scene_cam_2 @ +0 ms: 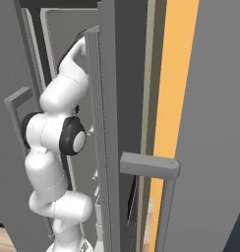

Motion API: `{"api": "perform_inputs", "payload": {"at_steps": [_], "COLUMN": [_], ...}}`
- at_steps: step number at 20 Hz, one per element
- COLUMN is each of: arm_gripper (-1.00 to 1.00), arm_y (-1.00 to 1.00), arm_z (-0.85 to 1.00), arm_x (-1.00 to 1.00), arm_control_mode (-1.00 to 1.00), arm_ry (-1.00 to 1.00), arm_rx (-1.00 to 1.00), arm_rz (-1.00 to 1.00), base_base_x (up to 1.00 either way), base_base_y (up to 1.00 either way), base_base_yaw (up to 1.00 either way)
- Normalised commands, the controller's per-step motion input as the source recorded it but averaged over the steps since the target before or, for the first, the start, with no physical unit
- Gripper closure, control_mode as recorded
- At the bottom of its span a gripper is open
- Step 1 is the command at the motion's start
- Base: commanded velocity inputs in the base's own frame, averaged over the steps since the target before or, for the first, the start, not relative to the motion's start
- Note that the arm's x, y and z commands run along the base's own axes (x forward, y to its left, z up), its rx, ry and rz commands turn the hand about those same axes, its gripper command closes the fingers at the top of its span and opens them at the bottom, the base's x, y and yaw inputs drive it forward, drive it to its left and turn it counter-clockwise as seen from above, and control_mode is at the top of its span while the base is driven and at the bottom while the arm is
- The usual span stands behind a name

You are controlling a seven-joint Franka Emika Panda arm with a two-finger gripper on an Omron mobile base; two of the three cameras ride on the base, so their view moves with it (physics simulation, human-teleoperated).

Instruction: Take the bell pepper and garlic from the highest rack and move them to the second highest rack where the lemon and cucumber are located, to maximize freezer space. Close the freezer door after rearranging.

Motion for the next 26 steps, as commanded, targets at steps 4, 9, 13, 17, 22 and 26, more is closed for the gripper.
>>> {"api": "perform_inputs", "payload": {"at_steps": [4, 9, 13, 17, 22, 26], "arm_gripper": [1.00, 1.00, 1.00, 1.00, 1.00, 1.00], "arm_y": [0.00, 0.00, 0.00, 0.00, 0.00, -0.01], "arm_z": [0.00, -0.01, -0.08, -0.16, -0.44, -0.94], "arm_x": [-0.95, -1.00, -1.00, -1.00, -1.00, -0.54], "arm_control_mode": [-1.00, -1.00, -1.00, -1.00, -1.00, -1.00], "arm_ry": [-0.25, -0.25, -0.18, -0.06, 0.04, 0.14], "arm_rx": [0.00, 0.00, 0.00, 0.02, 0.08, 0.02], "arm_rz": [0.00, -0.02, -0.06, -0.07, -0.08, -0.05], "base_base_x": [0.00, 0.00, 0.00, 0.00, 0.00, 0.00], "base_base_y": [0.00, 0.00, 0.00, 0.00, 0.00, 0.00], "base_base_yaw": [0.00, 0.00, 0.00, 0.00, 0.00, 0.00]}}
